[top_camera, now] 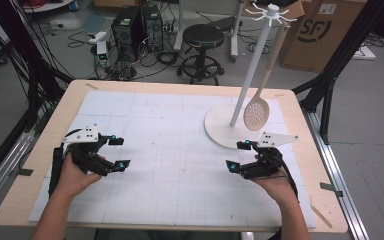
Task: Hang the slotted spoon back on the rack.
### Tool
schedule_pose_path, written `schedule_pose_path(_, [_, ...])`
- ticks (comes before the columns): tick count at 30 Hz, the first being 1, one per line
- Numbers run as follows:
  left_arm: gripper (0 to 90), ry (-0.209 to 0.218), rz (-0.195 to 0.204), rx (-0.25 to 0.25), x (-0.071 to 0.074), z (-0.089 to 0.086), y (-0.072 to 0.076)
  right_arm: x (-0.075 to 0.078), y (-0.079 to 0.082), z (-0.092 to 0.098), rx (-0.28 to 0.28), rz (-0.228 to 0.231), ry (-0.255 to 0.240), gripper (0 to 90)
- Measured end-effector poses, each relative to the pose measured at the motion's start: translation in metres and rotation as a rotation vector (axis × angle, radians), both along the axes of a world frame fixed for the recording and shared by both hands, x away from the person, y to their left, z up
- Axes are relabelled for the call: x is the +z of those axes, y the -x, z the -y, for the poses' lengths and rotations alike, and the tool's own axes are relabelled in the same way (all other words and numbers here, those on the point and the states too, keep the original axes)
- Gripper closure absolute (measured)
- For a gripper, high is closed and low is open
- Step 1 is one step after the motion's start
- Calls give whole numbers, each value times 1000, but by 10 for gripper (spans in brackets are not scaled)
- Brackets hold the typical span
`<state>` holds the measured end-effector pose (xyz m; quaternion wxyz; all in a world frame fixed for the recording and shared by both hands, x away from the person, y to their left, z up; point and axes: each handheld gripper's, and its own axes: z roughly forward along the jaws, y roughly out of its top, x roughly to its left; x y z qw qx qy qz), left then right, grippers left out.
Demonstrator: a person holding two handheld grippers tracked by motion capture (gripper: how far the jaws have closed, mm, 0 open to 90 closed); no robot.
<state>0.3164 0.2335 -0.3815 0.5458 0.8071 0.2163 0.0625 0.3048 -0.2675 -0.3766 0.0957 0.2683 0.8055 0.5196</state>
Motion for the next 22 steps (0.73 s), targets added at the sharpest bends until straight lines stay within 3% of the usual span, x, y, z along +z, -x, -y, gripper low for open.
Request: schedule_pose_path(22, [140, -4, -7, 14, -1, 0, 0, -2, -2, 1, 0, -9, 3, 161])
